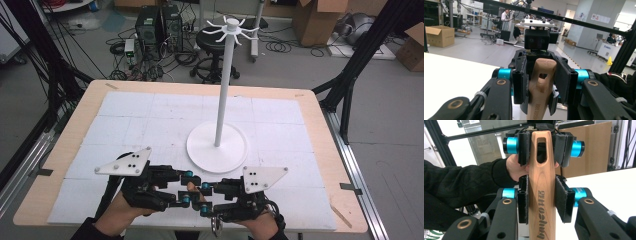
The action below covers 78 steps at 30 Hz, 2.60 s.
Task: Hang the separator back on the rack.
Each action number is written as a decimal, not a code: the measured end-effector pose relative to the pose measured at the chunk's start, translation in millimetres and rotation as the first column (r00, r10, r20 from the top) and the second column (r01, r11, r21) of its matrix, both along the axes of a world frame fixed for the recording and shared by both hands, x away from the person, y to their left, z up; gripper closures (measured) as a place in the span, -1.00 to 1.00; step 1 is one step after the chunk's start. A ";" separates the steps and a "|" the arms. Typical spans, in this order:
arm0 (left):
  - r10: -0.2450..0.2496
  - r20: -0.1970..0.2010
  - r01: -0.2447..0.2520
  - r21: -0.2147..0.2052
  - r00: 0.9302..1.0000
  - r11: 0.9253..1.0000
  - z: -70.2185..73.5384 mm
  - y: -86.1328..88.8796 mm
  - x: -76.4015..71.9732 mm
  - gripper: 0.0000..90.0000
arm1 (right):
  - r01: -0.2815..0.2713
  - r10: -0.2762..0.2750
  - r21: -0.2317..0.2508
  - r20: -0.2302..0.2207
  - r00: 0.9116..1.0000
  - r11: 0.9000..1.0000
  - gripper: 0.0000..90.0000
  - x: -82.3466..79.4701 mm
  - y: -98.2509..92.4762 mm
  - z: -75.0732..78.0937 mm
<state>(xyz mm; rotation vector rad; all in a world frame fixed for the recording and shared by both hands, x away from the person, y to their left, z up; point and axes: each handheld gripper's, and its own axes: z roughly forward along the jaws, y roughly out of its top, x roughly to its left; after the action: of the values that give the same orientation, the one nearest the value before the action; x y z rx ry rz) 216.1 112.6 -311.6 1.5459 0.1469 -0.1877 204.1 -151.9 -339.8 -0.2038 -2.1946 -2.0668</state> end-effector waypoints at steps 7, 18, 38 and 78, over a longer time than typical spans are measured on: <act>0.004 0.005 -0.004 -0.008 1.000 1.000 -1.2 0.9 -1.0 0.55 | 0.002 -0.002 -0.001 0.000 1.000 1.000 0.49 0.7 -0.6 -0.7; 0.097 0.021 -0.098 0.021 0.995 0.995 8.7 2.8 -7.4 0.58 | 0.049 -0.049 0.004 -0.029 0.998 0.999 0.07 0.1 -0.3 2.4; 0.428 0.083 -0.432 0.033 0.900 0.901 31.7 12.3 -24.7 0.59 | 0.323 -0.307 -0.126 0.130 0.943 0.938 -0.19 -14.6 17.4 3.7; -0.050 0.014 0.050 -0.018 0.999 0.999 26.5 15.2 -24.7 -0.02 | -0.124 0.124 -0.026 0.013 0.992 0.992 0.55 -15.3 28.8 -3.3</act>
<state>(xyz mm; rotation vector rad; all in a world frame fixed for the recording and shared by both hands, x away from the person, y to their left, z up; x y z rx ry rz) 191.5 127.7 -285.1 1.5335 0.0956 -0.2177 188.8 -123.2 -343.1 -0.0528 -2.1831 -1.9825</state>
